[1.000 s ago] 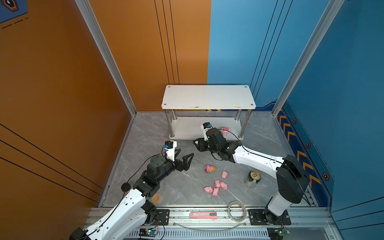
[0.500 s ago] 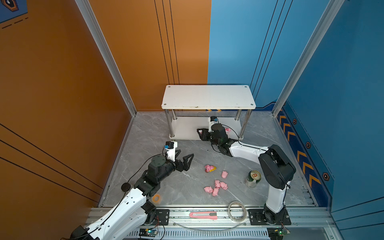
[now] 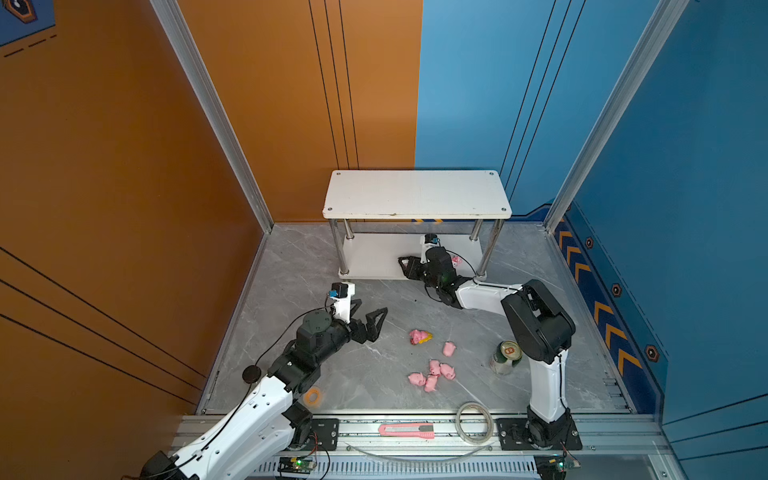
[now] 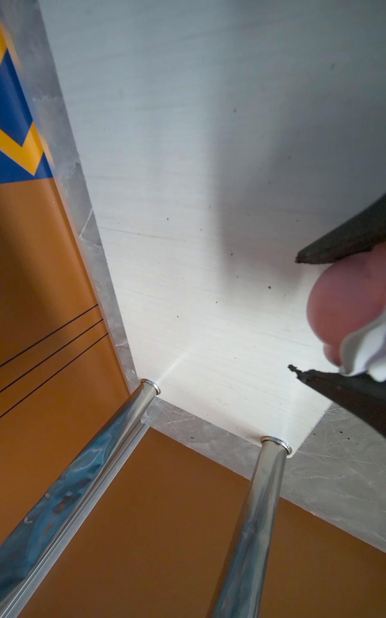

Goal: Place and organize the plastic toys onto the shelf

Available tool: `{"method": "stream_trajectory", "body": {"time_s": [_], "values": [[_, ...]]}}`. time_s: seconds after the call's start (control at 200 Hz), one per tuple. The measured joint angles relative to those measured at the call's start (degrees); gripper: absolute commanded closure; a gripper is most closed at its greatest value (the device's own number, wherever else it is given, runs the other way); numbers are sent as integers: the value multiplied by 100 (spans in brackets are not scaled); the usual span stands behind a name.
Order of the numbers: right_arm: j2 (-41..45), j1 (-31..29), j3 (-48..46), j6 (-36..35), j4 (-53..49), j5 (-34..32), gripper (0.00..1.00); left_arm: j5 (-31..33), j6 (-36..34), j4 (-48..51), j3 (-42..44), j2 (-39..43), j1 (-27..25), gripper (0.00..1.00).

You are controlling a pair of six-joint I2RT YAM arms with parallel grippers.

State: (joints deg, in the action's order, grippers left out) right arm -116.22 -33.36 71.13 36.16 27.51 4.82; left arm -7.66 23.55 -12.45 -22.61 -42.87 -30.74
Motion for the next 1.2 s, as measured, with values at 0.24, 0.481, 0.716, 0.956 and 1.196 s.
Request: {"method": "stream_trajectory", "body": {"time_s": [0.24,0.481,0.716,0.956,1.196], "values": [[-144,57,103,92,116,142,96,2,-13,35,0,-11,0,2],[-306,114,264,120,175,221,85,17,-13,55,0,-44,0,2],[-326,114,264,142,223,275,58,15,-15,50,0,-146,0,2],[-326,114,264,177,232,308,43,15,-13,50,0,-186,0,2],[-326,118,264,184,295,422,33,15,-13,50,0,-186,0,2]]}}
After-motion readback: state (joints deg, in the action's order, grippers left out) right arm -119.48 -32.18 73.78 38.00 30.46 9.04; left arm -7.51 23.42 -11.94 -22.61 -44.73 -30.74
